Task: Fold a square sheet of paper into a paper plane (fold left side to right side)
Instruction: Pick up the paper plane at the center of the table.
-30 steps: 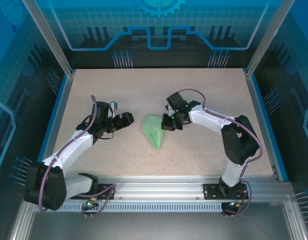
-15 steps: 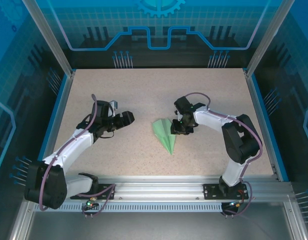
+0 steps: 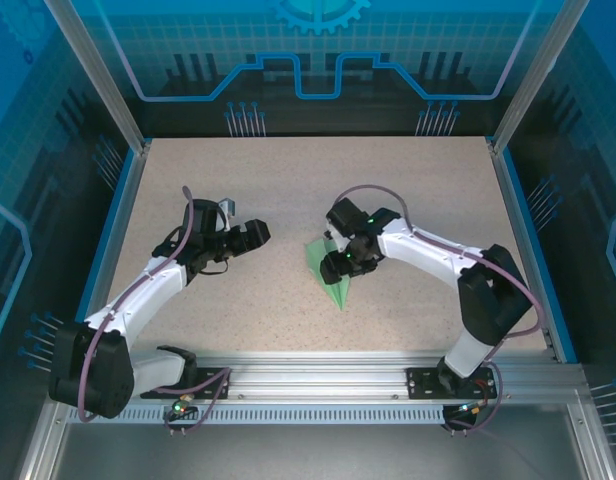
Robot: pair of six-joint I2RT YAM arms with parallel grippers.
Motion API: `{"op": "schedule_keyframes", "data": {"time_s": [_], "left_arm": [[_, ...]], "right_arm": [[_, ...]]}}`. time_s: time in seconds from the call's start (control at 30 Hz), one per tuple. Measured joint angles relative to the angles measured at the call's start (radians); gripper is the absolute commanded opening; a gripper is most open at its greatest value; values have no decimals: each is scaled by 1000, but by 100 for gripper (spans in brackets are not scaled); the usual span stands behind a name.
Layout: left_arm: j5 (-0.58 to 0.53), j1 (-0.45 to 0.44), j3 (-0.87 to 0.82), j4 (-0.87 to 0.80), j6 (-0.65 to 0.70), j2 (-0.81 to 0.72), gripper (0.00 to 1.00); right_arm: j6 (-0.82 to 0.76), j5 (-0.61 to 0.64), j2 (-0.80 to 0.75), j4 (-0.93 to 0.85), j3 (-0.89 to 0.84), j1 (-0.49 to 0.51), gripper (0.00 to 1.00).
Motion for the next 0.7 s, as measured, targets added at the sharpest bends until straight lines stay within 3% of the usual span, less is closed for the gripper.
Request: {"op": "schedule_keyframes", "data": {"time_s": [0.2, 0.5, 0.6, 0.7], "left_arm": [[0, 0, 0, 0, 0, 0, 94], [0, 0, 0, 0, 0, 0, 95], [0, 0, 0, -1, 0, -1, 95], [0, 0, 0, -1, 0, -2, 95]], "right_arm": [[-7, 4, 93, -13, 6, 24, 63], [-6, 16, 180, -17, 61, 30, 45], [0, 27, 204, -16, 71, 31, 31], [6, 39, 216, -17, 77, 31, 7]]}}
